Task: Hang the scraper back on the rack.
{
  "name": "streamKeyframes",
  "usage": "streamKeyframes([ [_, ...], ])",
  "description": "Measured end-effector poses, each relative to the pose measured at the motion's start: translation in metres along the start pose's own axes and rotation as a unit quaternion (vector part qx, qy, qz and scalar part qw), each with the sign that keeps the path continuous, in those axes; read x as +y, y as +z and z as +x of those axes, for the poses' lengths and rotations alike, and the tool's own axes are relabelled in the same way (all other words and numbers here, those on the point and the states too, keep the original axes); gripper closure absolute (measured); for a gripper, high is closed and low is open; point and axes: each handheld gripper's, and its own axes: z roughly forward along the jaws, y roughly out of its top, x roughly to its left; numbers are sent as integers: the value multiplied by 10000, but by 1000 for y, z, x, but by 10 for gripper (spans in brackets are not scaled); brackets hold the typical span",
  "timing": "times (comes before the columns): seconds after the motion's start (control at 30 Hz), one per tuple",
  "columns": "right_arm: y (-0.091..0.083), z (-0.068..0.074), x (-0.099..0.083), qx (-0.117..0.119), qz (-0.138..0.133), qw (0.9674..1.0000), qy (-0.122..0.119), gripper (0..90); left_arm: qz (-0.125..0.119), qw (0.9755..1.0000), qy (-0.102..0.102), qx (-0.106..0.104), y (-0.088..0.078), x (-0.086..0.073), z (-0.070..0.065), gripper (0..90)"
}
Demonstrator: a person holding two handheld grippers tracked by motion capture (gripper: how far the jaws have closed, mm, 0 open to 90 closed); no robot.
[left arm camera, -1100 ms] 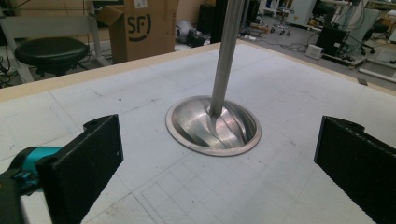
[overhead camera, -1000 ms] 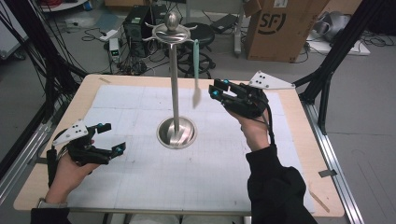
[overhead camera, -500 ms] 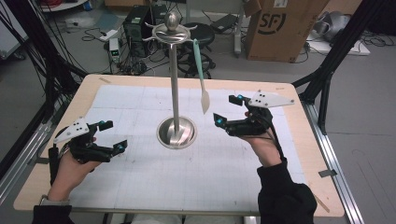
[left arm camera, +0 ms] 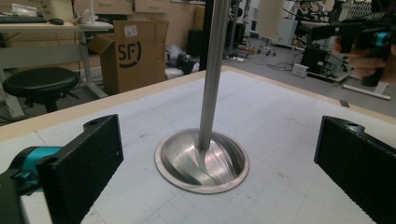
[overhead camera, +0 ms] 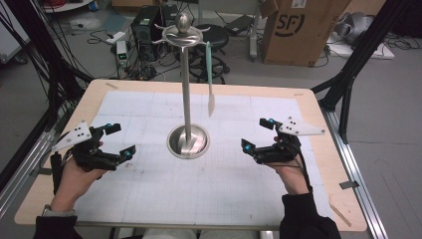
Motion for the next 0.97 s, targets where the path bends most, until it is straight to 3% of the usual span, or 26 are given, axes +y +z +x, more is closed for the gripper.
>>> streamKeyframes([
  [0.13,-12,-6,-11,-83,82,9999,67,2,-49,10000,3,15,0,1,1,17],
  [0.47,-47,-24,-30,-308,-165,9991,227,2,-82,10000,-9,27,3,1,4,17],
  [0.67,-63,-40,-43,-425,-4,9988,224,2,-30,10000,-2,35,6,0,4,17],
  [0.83,-74,-46,-47,-662,-172,9972,309,2,-7,10000,13,34,7,-1,3,17],
  [0.97,-75,-46,-47,-661,-231,9971,300,2,43,10000,-13,29,9,-2,3,17],
])
